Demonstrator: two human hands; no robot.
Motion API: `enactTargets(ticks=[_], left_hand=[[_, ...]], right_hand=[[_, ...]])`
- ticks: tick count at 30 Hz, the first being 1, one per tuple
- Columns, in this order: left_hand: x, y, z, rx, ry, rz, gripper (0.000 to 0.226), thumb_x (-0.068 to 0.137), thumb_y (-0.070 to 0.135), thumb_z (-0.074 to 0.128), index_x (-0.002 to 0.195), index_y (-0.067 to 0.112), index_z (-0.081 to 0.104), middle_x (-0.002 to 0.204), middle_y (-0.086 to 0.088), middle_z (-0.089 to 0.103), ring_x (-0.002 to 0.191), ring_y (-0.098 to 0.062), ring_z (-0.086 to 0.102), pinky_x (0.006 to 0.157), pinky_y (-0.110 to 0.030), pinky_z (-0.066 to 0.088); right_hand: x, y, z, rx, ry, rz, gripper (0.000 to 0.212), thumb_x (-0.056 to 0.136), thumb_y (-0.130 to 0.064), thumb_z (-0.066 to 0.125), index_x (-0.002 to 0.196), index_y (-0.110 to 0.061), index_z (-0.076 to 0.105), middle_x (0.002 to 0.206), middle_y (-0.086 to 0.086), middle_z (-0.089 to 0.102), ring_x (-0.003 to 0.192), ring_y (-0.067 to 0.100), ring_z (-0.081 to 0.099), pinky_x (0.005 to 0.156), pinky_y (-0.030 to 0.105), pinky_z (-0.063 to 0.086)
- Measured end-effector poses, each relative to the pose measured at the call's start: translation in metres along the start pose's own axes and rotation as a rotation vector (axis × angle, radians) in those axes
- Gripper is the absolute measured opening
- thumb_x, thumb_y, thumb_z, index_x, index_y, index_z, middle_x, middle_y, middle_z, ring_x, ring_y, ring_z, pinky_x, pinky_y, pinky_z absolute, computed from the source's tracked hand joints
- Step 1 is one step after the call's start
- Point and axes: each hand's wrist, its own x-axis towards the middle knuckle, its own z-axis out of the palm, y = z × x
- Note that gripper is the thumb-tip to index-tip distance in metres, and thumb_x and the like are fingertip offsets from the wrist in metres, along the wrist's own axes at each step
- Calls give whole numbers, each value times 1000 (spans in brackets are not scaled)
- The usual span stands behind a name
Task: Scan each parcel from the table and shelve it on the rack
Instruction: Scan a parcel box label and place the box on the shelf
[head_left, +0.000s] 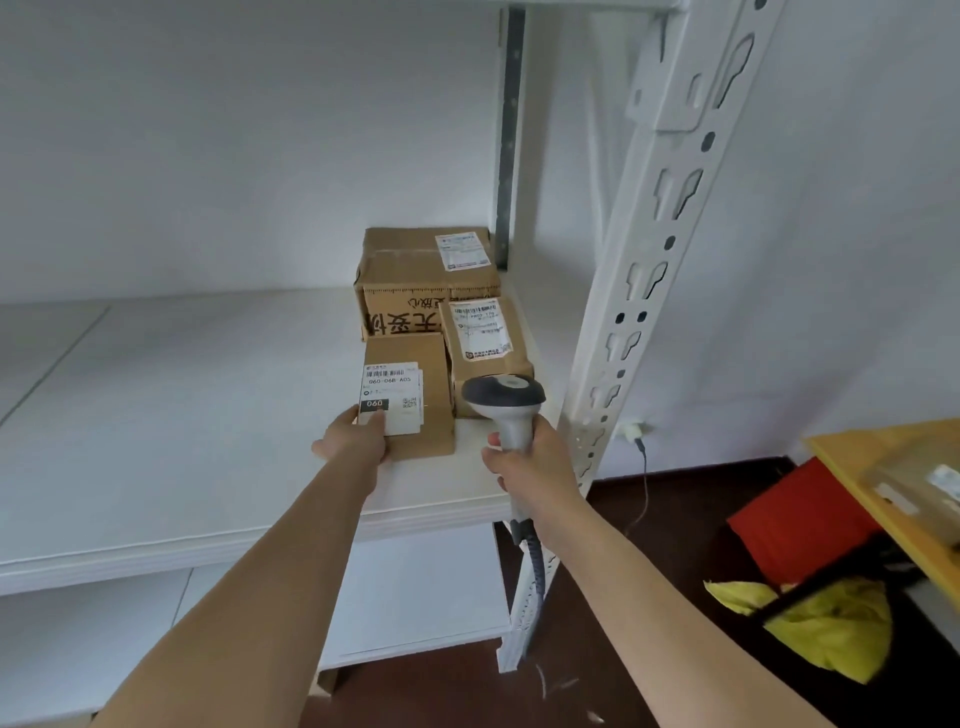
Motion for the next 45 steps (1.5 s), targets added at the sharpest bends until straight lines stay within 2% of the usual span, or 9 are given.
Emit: enactTargets(ticks=[2, 7, 9, 11, 15, 20, 25, 35, 45], left_hand=[[3, 2, 1, -13, -27, 26, 53, 90, 16, 68, 140, 20, 50, 135, -11, 49, 96, -26, 63, 88, -36, 56], [-4, 1, -7, -11, -105, 14, 77, 78, 9, 75, 143, 13, 34, 141, -6, 38, 100, -29, 62, 95, -41, 52], [-21, 4, -12, 10, -29, -22, 51, 85, 8, 65, 128, 10, 38, 129, -5, 31, 77, -28, 57, 85, -37, 54], [-39, 8, -17, 50, 52, 32, 14, 87, 5, 53, 101, 6, 49, 112, -9, 44, 67, -27, 52, 73, -35, 53], [-73, 11, -17, 27, -73, 397, 27, 74, -11, 37, 62, 4, 56, 65, -8, 58, 62, -25, 53, 57, -32, 48], [-135, 13, 9, 75, -308, 890, 27, 74, -12, 39, 60, 7, 52, 57, 0, 48, 60, -14, 43, 55, -24, 36], [-210, -1, 60, 49, -669, 1212, 20, 66, 0, 36, 57, 10, 51, 54, 11, 46, 55, -5, 47, 50, -15, 32], [-350, -50, 175, 114, -920, 1198, 20, 63, 2, 37, 56, 3, 56, 51, 1, 51, 52, -15, 47, 51, -26, 34], [-517, -122, 337, 220, -1076, 1122, 29, 69, -13, 45, 55, 11, 53, 56, 3, 54, 58, -15, 49, 54, -30, 36]], right_hand=[[-2, -1, 3, 5, 14, 7, 28, 88, -2, 64, 106, -21, 53, 99, -3, 61, 78, 10, 56, 64, 21, 47], [-13, -3, 15, 38, 79, 20, 28, 88, -2, 64, 108, -18, 53, 100, -3, 61, 79, 10, 57, 70, 24, 49], [-21, -4, 21, 53, 103, 20, 29, 88, -3, 64, 109, -18, 53, 102, -2, 62, 81, 11, 58, 74, 27, 51], [-31, -6, 27, 92, 134, 10, 29, 87, -2, 65, 108, -18, 54, 101, -1, 62, 81, 12, 58, 73, 28, 51], [-61, -7, 24, 160, 206, -37, 28, 82, 3, 63, 98, -19, 58, 96, 1, 64, 79, 16, 58, 70, 31, 50], [-107, -7, -12, 191, 380, -124, 35, 79, 10, 62, 94, -20, 59, 92, -1, 68, 70, 9, 58, 59, 20, 49], [-157, 8, -81, 185, 673, -134, 37, 77, 9, 62, 93, -24, 58, 91, -1, 69, 74, 17, 60, 68, 32, 49], [-230, 56, -233, 305, 1046, -85, 14, 90, -7, 63, 98, -17, 59, 83, 5, 58, 70, 19, 53, 62, 31, 45], [-295, 105, -444, 368, 1194, 20, 2, 94, -15, 58, 96, -16, 58, 78, 2, 53, 70, 18, 53, 66, 35, 44]])
